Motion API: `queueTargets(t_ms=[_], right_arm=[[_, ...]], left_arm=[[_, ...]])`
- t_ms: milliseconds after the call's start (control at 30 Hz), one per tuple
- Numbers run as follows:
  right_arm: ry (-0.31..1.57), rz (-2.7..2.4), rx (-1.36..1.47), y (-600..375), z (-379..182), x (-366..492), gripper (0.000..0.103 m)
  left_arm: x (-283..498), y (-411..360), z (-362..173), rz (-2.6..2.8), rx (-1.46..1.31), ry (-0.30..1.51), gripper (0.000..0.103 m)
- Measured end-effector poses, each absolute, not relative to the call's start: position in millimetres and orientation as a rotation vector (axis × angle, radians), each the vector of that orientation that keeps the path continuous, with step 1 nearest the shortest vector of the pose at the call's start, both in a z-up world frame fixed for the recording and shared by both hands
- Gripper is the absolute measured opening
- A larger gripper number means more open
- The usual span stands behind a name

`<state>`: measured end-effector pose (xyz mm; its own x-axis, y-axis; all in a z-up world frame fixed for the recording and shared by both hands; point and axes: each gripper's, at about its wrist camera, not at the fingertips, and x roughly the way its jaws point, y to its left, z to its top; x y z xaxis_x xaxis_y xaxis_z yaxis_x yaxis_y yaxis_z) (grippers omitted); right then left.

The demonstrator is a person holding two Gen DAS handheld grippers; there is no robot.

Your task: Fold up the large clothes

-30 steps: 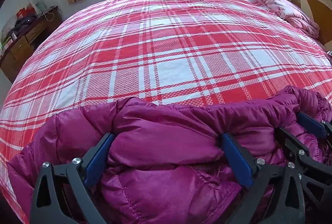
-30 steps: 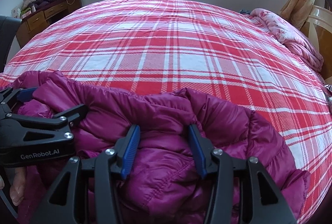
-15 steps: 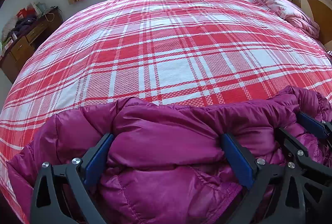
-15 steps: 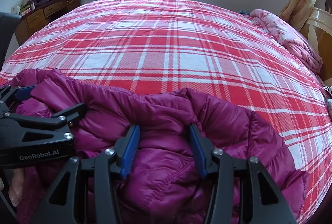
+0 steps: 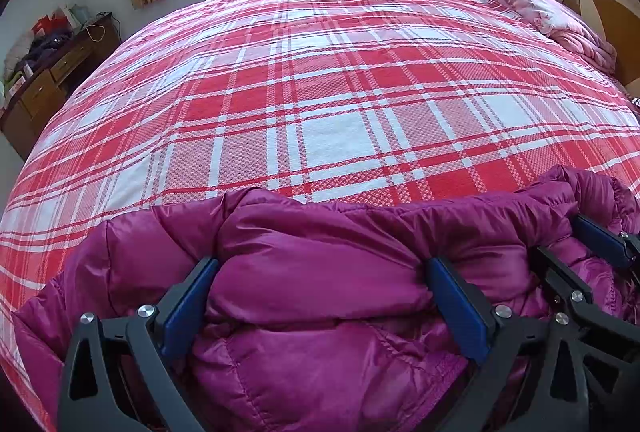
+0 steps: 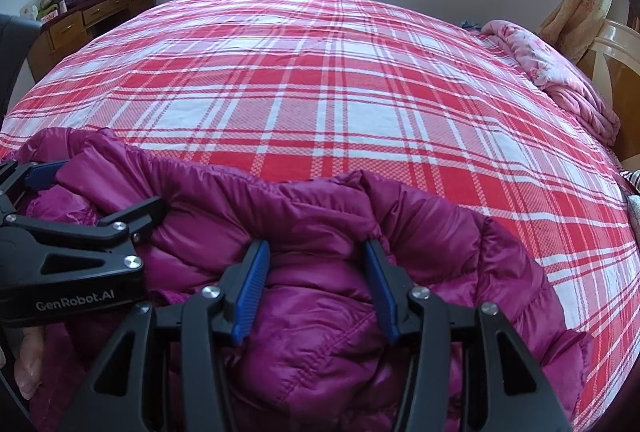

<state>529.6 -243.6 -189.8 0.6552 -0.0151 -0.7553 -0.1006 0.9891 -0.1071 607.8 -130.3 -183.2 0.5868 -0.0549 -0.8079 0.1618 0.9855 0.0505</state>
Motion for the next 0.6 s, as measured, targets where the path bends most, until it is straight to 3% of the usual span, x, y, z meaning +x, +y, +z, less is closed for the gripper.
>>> queueTargets(t_ms=[500,600], right_arm=[[0.886,0.05,-0.189,-238.6,-183.9,533.2,0.053],[0.847,0.061,-0.164,-246.0,-164.7,520.3,0.062]], left_arm=[[611.5,-128.3,-176.8,-0.113,0.128,0.965,0.102],[600.2,-108.7,-148.5,-0.12,0.033,0.933,0.102]])
